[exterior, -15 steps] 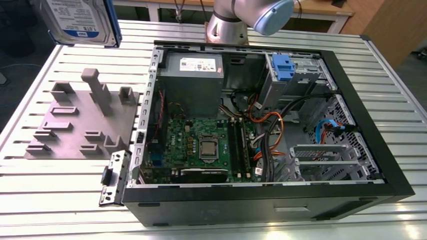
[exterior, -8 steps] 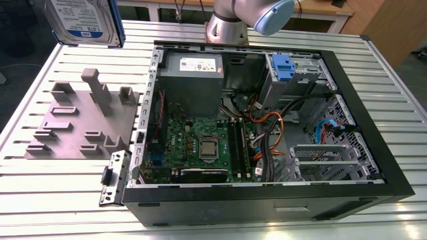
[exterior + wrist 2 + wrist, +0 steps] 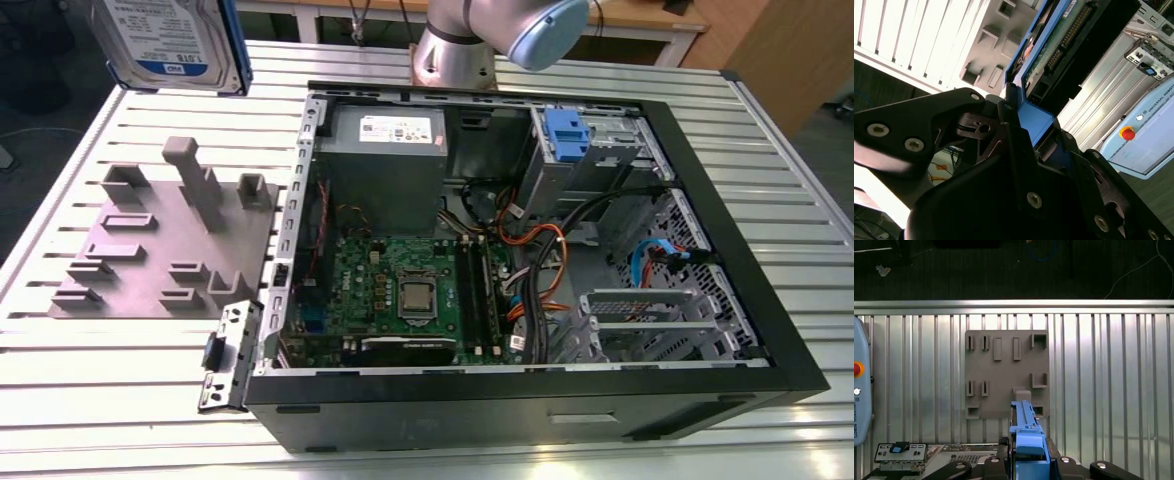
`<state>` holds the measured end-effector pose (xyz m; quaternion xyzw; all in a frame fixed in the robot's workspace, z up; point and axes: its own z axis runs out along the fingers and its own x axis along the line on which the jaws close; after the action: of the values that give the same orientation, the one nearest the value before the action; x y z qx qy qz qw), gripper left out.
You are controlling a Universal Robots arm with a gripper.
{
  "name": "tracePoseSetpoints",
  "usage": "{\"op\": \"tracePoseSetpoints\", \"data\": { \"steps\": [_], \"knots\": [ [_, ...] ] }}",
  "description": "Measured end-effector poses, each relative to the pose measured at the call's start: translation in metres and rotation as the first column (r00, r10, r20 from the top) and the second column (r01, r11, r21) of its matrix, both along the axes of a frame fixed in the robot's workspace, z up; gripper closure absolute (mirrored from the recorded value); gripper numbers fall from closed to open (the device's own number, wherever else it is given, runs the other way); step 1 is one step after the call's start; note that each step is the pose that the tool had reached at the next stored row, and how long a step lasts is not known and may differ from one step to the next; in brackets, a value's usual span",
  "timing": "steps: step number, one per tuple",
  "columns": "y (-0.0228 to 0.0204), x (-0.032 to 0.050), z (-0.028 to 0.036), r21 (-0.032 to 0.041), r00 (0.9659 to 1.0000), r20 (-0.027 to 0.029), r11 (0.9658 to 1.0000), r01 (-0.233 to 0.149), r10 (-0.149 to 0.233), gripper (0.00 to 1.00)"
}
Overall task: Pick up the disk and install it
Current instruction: 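Pick up the disk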
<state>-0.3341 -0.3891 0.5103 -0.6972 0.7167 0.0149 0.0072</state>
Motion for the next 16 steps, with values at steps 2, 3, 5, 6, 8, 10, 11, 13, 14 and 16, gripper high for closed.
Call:
{"op": "tracePoseSetpoints", "data": {
  "steps": [2,3,5,6,8,10,11,13,14,16],
  "knots": [
    [0.0000,0.0000,0.0000,0.0000,1.0000,0.0000,1.0000,0.000,0.000,0.63],
    [0.0000,0.0000,0.0000,0.0000,1.0000,0.0000,1.0000,0.000,0.000,0.63],
    [0.0000,0.0000,0.0000,0.0000,1.0000,0.0000,1.0000,0.000,0.000,0.63],
    [0.0000,0.0001,0.0000,0.0000,1.0000,0.0000,1.0000,0.000,0.000,0.63],
    [0.0000,0.0001,0.0000,0.0000,1.0000,0.0000,1.0000,0.000,0.000,0.63],
    [0.0000,0.0001,0.0000,0.0000,1.0000,0.0000,1.0000,0.000,0.000,0.63],
    [0.0000,0.0001,0.0000,0.0000,1.0000,-0.0001,1.0000,0.000,0.000,0.63],
    [0.0000,0.0001,0.0000,0.0000,1.0000,0.0000,1.0000,0.000,0.000,0.63],
    [0.0000,0.0001,0.0000,0.0000,1.0000,0.0000,1.0000,0.000,0.000,0.63],
    [0.0000,0.0002,0.0000,0.0000,1.0000,0.0000,1.0000,0.000,0.000,0.63]
  ]
}}
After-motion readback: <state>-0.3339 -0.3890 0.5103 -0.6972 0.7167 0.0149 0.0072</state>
